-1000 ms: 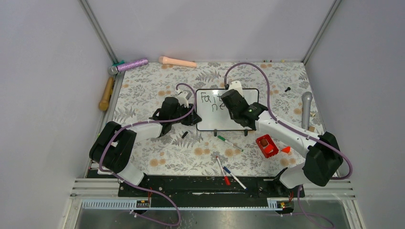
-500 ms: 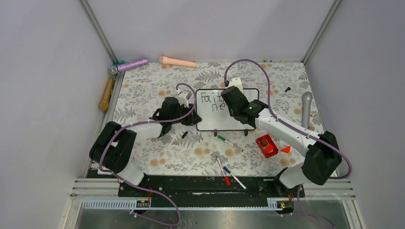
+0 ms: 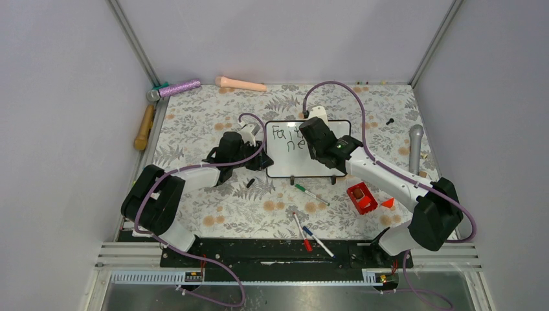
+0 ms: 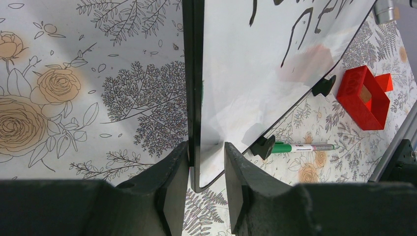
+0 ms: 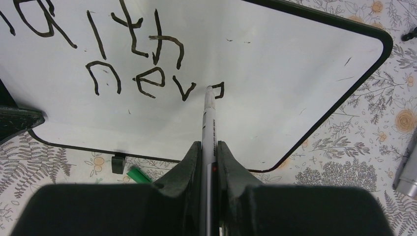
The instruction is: Write a sentence on the whiteboard
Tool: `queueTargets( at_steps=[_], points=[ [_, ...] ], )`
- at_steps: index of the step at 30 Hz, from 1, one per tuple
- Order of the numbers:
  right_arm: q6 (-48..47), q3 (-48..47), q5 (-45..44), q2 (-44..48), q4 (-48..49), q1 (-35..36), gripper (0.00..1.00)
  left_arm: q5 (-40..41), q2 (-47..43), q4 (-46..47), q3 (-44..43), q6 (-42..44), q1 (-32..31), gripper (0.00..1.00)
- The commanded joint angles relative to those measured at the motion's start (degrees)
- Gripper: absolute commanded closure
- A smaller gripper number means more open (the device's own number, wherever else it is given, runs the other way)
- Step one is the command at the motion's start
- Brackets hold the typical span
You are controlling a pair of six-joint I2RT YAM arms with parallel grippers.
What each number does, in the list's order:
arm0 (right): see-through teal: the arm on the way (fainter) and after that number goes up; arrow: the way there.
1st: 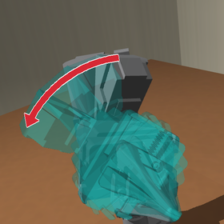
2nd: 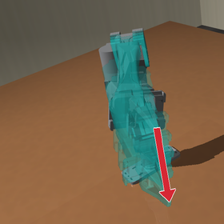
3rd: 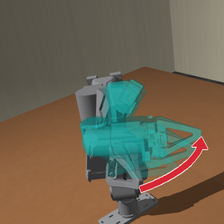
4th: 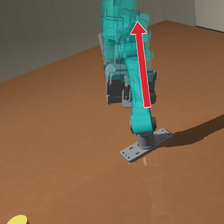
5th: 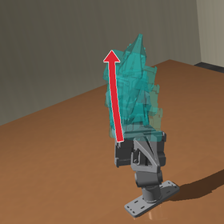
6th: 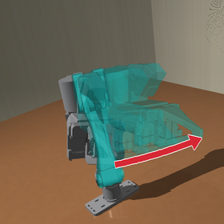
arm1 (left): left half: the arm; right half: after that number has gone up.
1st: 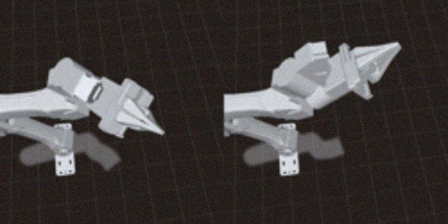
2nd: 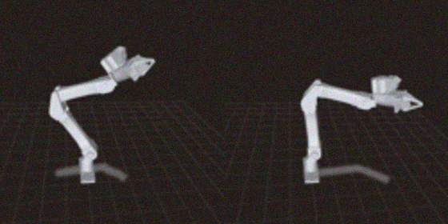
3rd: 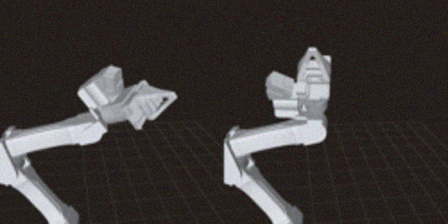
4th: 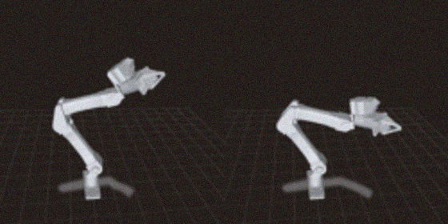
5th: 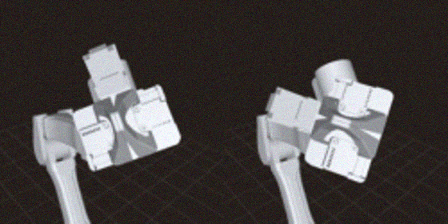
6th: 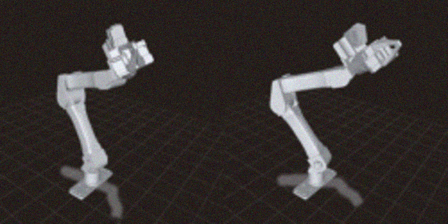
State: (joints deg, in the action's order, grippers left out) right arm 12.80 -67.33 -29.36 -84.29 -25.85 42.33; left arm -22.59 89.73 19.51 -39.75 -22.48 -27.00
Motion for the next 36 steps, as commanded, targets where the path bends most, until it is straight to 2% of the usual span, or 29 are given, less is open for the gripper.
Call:
queueTargets(
  at_steps=[1,13,36],
  points=[
    [0.8,0.7,1.7,0.7,0.9,-0.5,1.0,-1.8,-1.8,3.5,-0.9,0.3,-0.1,0.68],
    [1.0,2.5,1.8,1.2,0.2,-0.4,1.0,-1.8,-1.8,3.4,-0.9,0.4,-0.2,0.68],
    [0.0,2.8,-3.2,2.8,-2.0,-0.6,1.0,-1.7,-1.8,3.5,-0.9,0.5,-0.1,0.68]
  ],
)
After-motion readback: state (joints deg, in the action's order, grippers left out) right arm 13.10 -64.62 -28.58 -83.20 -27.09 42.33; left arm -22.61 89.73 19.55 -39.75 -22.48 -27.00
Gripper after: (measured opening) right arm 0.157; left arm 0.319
